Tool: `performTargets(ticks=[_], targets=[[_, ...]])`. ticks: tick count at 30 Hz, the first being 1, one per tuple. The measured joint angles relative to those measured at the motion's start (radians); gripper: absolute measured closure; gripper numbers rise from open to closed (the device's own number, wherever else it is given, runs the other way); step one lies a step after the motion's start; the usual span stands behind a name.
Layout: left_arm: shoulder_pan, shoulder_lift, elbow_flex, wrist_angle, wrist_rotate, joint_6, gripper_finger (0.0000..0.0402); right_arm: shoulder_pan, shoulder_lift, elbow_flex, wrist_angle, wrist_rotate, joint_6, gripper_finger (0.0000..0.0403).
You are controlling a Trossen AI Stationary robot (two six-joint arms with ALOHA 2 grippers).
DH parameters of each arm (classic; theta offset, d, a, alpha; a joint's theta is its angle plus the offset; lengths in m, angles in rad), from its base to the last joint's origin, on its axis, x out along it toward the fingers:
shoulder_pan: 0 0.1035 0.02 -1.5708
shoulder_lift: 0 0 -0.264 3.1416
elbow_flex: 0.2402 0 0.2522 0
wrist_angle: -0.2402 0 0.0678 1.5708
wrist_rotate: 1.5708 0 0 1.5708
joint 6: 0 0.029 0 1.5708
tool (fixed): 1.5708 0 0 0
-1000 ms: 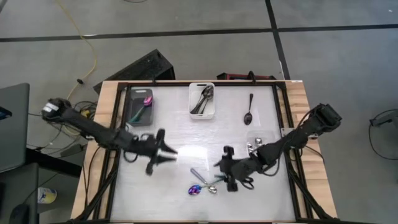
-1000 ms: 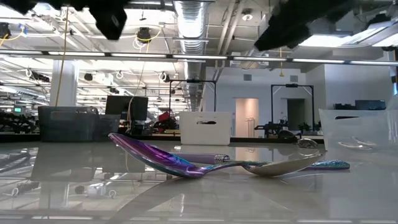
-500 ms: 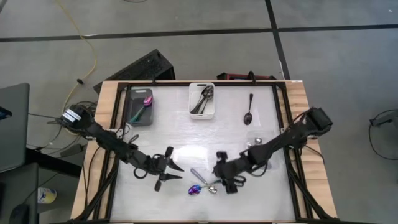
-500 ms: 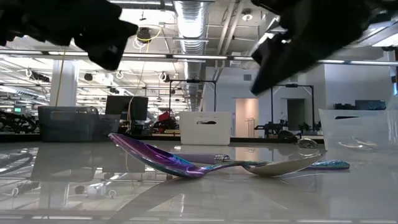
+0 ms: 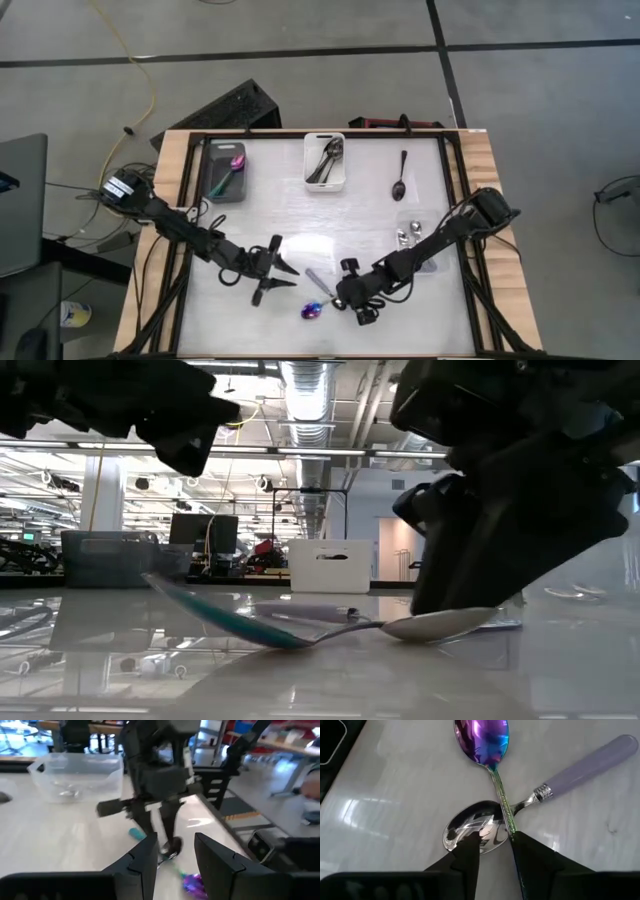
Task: Sort silverware by color (type)
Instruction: Put the blue spoon into the black bin
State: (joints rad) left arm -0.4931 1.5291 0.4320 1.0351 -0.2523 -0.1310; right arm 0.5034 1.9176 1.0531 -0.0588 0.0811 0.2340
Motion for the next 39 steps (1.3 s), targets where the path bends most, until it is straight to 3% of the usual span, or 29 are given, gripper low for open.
performTargets(ticks=[11, 21, 39], targets=[[0.000, 0.000, 0.000, 0.013, 0.006, -0.034, 0.0287, -0.006, -0.003, -0.003, 0.033, 0.026, -0.074, 0.0259], [0.000, 0.000, 0.000, 0.011, 0.002, -0.045, 0.0288, -0.029, -0.130, -0.004, 0.015, 0.026, -0.119, 0.0261], [0.004, 0.000, -0.002, -0.007, -0.042, -0.047, 0.0288, -0.047, 0.017, -0.002, 0.054, 0.021, -0.293, 0.0266]])
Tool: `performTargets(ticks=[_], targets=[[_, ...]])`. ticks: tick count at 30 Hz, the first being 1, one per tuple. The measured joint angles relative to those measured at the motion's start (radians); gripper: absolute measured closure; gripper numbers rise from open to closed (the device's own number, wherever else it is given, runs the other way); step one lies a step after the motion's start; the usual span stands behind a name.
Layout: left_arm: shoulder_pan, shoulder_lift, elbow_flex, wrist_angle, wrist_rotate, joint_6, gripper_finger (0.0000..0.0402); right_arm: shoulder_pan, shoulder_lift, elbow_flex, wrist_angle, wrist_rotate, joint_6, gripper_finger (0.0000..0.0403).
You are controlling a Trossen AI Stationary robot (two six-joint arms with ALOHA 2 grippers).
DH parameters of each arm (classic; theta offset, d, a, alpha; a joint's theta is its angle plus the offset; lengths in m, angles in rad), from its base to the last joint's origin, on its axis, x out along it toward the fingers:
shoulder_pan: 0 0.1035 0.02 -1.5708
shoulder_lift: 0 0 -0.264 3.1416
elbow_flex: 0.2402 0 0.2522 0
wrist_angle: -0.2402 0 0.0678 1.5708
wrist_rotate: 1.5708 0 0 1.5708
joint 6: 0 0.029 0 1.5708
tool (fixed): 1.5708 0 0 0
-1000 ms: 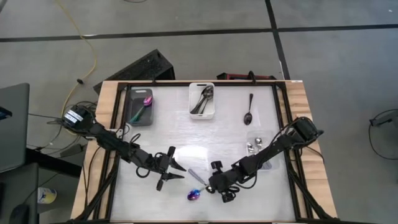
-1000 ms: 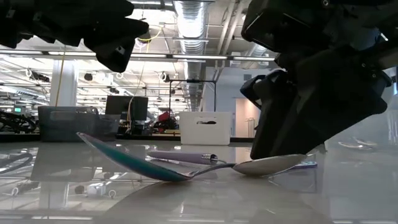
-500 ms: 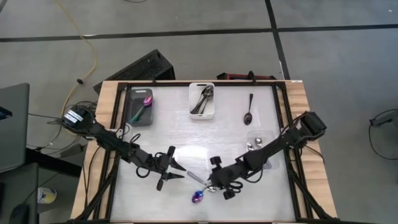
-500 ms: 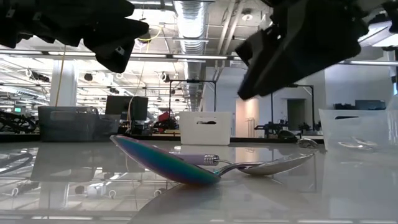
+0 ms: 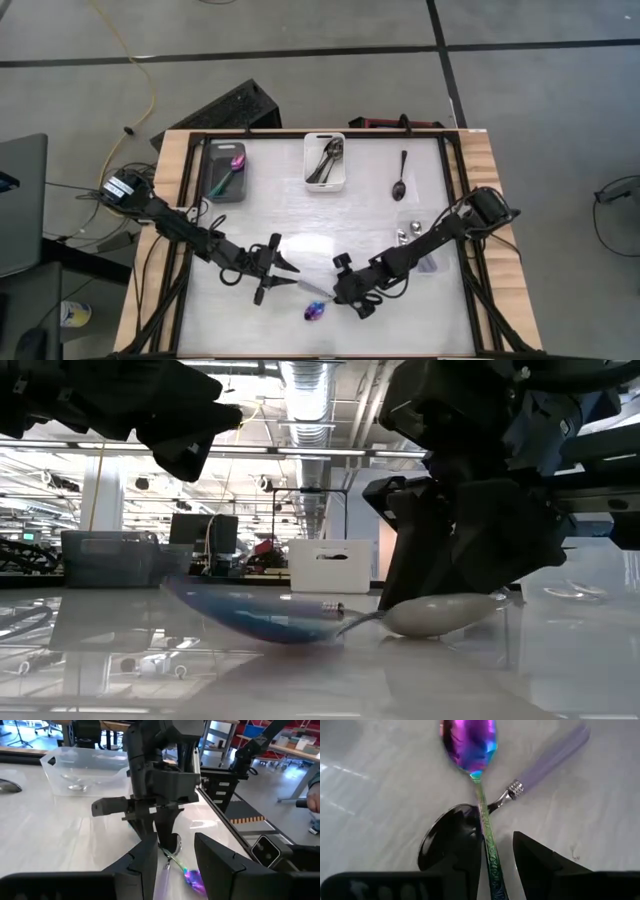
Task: Sort silverware by color (type)
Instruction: Put the blue spoon into the black bin
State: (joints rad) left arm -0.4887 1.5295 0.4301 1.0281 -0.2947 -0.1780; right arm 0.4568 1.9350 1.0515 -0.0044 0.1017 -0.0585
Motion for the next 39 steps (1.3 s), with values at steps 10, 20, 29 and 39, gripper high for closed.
performTargets(ticks=[10, 20, 29, 39], targets=[[0.016, 0.000, 0.000, -0.006, -0.005, -0.002, 0.0288, -0.009, 0.018, 0.000, 0.004, -0.029, 0.016, 0.0286], [0.020, 0.000, 0.000, -0.006, -0.007, 0.001, 0.0288, -0.007, 0.015, 0.000, -0.009, -0.080, 0.113, 0.0354], [0.020, 0.000, 0.001, -0.007, -0.045, -0.023, 0.0288, -0.015, -0.164, -0.005, -0.043, -0.057, 0.120, 0.0354], [0.020, -0.031, 0.001, -0.066, -0.060, 0.010, 0.0288, 0.004, -0.382, -0.003, -0.294, 0.087, 0.295, 0.0354]])
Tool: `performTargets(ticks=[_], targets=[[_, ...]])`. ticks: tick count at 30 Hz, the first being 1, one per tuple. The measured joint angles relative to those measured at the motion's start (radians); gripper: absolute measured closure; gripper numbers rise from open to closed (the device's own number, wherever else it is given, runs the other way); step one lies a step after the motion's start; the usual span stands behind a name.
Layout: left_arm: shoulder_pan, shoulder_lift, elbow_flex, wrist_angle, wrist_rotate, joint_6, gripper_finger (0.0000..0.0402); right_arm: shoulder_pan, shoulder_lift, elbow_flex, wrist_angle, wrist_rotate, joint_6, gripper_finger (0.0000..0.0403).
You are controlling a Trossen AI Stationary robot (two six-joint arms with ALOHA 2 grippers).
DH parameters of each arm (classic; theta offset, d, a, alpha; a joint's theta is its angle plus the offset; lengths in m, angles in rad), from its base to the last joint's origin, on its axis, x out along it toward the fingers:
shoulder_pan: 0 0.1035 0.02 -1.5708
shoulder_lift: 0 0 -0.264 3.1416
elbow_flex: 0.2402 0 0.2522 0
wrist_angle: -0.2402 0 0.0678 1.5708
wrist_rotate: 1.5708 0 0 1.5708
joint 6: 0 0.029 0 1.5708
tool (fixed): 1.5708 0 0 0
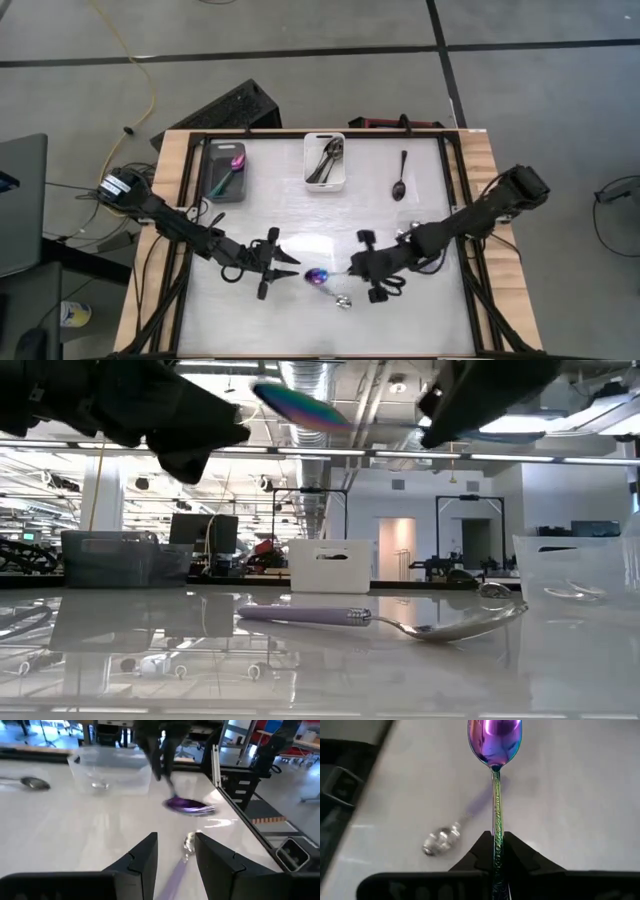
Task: Sort silverware by color (type)
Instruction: Put the blue spoon into the black bin
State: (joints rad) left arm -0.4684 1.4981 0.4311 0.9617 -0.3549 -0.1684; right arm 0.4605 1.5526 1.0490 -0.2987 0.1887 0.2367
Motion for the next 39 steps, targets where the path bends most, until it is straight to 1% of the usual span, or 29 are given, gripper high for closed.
performTargets(ticks=[3, 5, 7, 9, 12, 14, 16, 18, 21, 23, 25, 29, 32, 39], targets=[[-0.001, -0.039, -0.001, -0.042, -0.059, 0.034, 0.0288, 0.032, -0.035, -0.001, -0.055, 0.087, 0.041, 0.0354], [0.001, -0.050, -0.001, -0.049, -0.131, 0.018, 0.0288, 0.058, -0.049, -0.001, -0.060, 0.180, 0.051, 0.0354], [0.011, -0.048, -0.001, -0.037, -0.192, -0.044, 0.0288, 0.084, -0.049, -0.001, -0.044, 0.330, 0.050, 0.0354], [0.031, -0.037, -0.001, -0.021, -0.200, -0.139, 0.0288, 0.097, -0.038, -0.001, -0.017, 0.524, 0.038, 0.0354], [0.066, -0.004, -0.002, 0.022, -0.196, -0.288, 0.0288, 0.089, 0.014, 0.001, 0.090, 0.807, 0.007, 0.0354], [0.079, 0.026, -0.001, 0.098, -0.208, -0.316, 0.0288, 0.069, 0.068, 0.001, 0.199, 0.929, -0.056, 0.0354], [0.084, 0.070, -0.001, 0.233, -0.239, -0.310, 0.0288, 0.041, 0.123, 0.001, 0.347, 1.002, -0.128, 0.0354], [0.086, 0.123, -0.001, 0.383, -0.278, -0.287, 0.0288, 0.015, 0.181, 0.001, 0.526, 1.038, -0.199, 0.0354], [0.091, 0.207, 0.007, 0.595, -0.337, -0.244, 0.0288, -0.021, 0.251, 0.001, 0.750, 1.039, -0.328, 0.0354], [0.103, 0.238, 0.033, 0.596, -0.358, -0.241, 0.0288, -0.033, 0.284, 0.001, 0.863, 1.039, -0.409, 0.0354], [0.119, 0.263, 0.062, 0.602, -0.359, -0.232, 0.0288, -0.042, 0.299, 0.001, 0.931, 1.023, -0.461, 0.0354], [0.146, 0.281, 0.118, 0.601, -0.345, -0.160, 0.0288, -0.051, 0.301, 0.001, 0.940, 0.994, -0.473, 0.0354], [0.158, 0.281, 0.145, 0.602, -0.342, -0.108, 0.0288, -0.050, 0.301, 0.001, 0.933, 0.991, -0.475, 0.0354], [0.182, 0.281, 0.176, 0.601, -0.341, -0.075, 0.0288, -0.041, 0.301, 0.001, 0.919, 0.989, -0.475, 0.0354]])
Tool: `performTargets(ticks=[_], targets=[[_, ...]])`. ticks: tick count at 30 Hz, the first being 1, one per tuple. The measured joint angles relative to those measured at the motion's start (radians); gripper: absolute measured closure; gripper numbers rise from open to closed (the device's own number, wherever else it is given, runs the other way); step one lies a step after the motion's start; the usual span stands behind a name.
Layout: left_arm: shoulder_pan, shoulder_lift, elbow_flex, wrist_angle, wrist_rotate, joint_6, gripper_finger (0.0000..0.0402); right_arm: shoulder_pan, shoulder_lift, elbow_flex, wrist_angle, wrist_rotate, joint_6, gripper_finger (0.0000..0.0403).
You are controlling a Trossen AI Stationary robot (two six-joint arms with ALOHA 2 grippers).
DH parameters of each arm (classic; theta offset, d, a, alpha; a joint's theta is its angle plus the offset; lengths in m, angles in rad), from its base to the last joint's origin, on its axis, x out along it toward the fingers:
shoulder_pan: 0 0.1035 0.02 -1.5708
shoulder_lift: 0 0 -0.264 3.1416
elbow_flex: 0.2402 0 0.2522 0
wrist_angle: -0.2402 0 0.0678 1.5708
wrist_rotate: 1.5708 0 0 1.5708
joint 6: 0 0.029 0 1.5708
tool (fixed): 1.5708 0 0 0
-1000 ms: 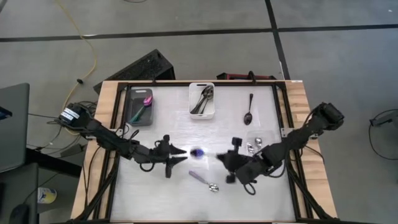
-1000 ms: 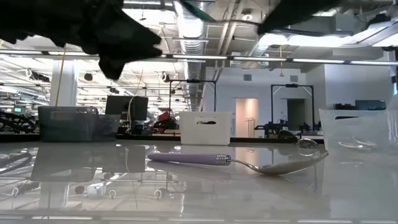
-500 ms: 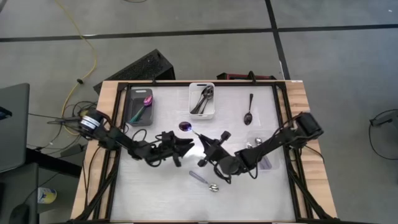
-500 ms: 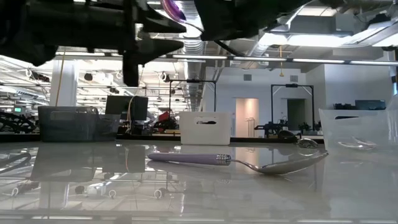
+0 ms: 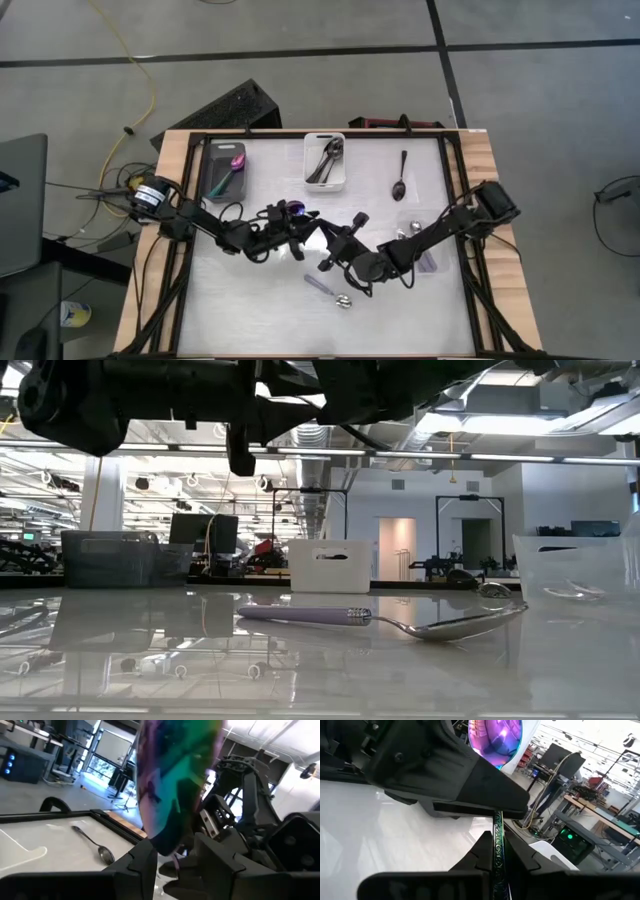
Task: Sort silverware by color (type)
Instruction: Put the blue spoon into the black bin
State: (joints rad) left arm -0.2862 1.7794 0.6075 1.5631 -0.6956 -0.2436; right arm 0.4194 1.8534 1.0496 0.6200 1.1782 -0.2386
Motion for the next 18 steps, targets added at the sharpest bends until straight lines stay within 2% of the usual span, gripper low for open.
performTargets(ticks=[4, 6, 11, 14, 18], targets=[[0.010, 0.000, 0.003, -0.001, -0.001, -0.002, 0.0290, -0.001, 0.000, 0.000, -0.005, 0.000, 0.000, 0.0354], [0.009, 0.000, 0.003, -0.001, 0.000, 0.006, 0.0304, -0.002, 0.000, 0.000, -0.006, 0.000, -0.003, 0.0354], [0.009, 0.000, 0.003, -0.008, 0.007, 0.024, 0.0385, 0.000, 0.000, 0.000, -0.005, 0.000, -0.004, 0.0353], [0.009, -0.001, 0.003, -0.026, 0.010, 0.016, 0.0398, -0.003, 0.000, 0.000, -0.014, -0.006, -0.009, 0.0337], [0.009, -0.023, 0.003, -0.093, 0.001, 0.017, 0.0401, -0.003, -0.001, 0.000, -0.021, -0.014, -0.044, 0.0296]])
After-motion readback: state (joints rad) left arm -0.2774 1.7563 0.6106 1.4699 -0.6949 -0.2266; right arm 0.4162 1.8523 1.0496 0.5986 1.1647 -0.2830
